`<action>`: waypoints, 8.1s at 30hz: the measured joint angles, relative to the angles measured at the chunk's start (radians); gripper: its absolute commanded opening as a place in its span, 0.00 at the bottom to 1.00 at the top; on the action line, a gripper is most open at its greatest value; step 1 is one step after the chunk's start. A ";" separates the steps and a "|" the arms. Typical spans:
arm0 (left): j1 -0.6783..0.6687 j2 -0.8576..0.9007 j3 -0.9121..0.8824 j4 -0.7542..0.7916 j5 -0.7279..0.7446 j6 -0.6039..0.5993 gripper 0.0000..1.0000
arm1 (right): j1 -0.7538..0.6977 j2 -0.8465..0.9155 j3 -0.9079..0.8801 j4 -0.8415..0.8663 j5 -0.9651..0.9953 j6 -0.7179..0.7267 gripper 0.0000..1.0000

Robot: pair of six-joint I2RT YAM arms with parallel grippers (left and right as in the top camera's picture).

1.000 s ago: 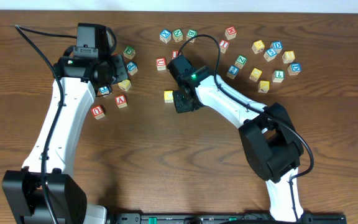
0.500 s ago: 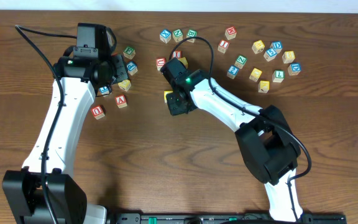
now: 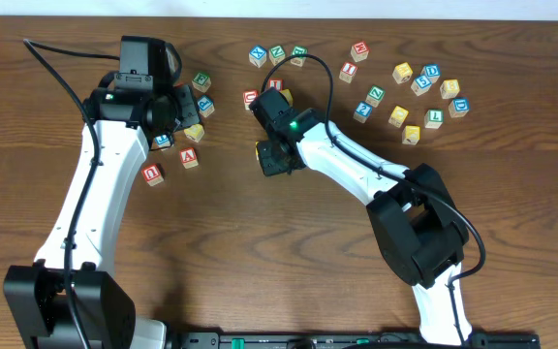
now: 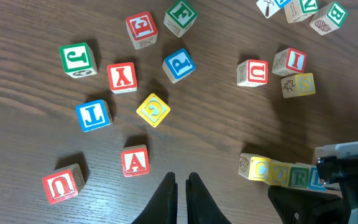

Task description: Spell out CORL

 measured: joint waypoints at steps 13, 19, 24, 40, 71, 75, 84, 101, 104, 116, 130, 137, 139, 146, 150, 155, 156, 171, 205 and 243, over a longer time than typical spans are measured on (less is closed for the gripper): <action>0.000 0.000 0.000 0.000 0.000 0.000 0.08 | 0.000 0.000 0.000 0.015 0.000 0.000 0.04; 0.000 0.000 0.000 0.000 0.000 0.000 0.08 | 0.000 0.000 0.000 0.015 0.000 0.000 0.02; 0.000 0.000 0.000 0.000 0.000 0.000 0.07 | 0.000 0.000 0.000 0.008 -0.004 0.000 0.01; 0.000 0.000 0.000 -0.003 0.000 0.000 0.08 | -0.178 -0.204 0.003 -0.107 0.051 0.092 0.01; 0.000 0.000 0.000 -0.003 0.000 0.000 0.08 | -0.176 -0.038 0.000 -0.096 -0.019 0.144 0.02; 0.000 0.000 0.000 -0.003 0.000 0.000 0.08 | -0.176 -0.038 0.000 -0.092 -0.019 0.144 0.01; 0.000 0.000 0.000 -0.003 0.000 0.000 0.08 | -0.176 -0.038 0.000 -0.057 -0.020 0.132 0.01; 0.000 0.000 0.000 -0.003 0.000 0.000 0.08 | -0.091 -0.095 0.000 -0.069 -0.060 0.034 0.01; 0.000 0.000 0.000 -0.003 0.000 0.000 0.08 | -0.064 -0.095 0.000 -0.069 -0.059 0.027 0.02; 0.000 0.000 0.000 -0.003 0.000 0.000 0.08 | -0.050 -0.095 -0.113 0.019 -0.055 0.027 0.01; 0.000 0.000 0.000 -0.003 0.000 0.000 0.08 | -0.050 -0.095 -0.143 0.083 -0.033 0.027 0.01; 0.000 0.000 0.000 -0.004 0.000 0.000 0.08 | -0.050 -0.095 -0.143 0.100 -0.028 0.027 0.01; 0.000 0.000 0.000 -0.004 0.000 0.000 0.08 | -0.050 -0.095 -0.143 0.104 -0.024 0.027 0.01; 0.000 0.000 0.000 -0.005 0.000 0.000 0.08 | -0.050 -0.095 -0.143 0.106 -0.014 0.027 0.01; 0.000 0.000 0.000 -0.007 0.000 0.000 0.08 | -0.050 -0.095 -0.143 0.105 -0.014 0.027 0.01; 0.000 0.000 0.000 -0.007 0.000 0.000 0.08 | -0.050 -0.095 -0.143 0.100 -0.014 0.027 0.01; 0.000 0.000 0.000 -0.007 0.000 0.000 0.08 | -0.050 -0.095 -0.143 0.099 -0.014 0.027 0.01; 0.000 0.000 0.000 -0.008 0.000 0.000 0.08 | -0.178 -0.227 -0.146 0.037 0.039 0.073 0.01; 0.000 0.000 0.000 -0.008 0.000 0.000 0.08 | -0.204 -0.093 -0.148 0.113 -0.042 0.103 0.01; 0.021 -0.289 0.039 -0.085 -0.004 0.069 0.98 | -0.400 -0.762 -0.121 -0.189 -0.044 -0.035 0.99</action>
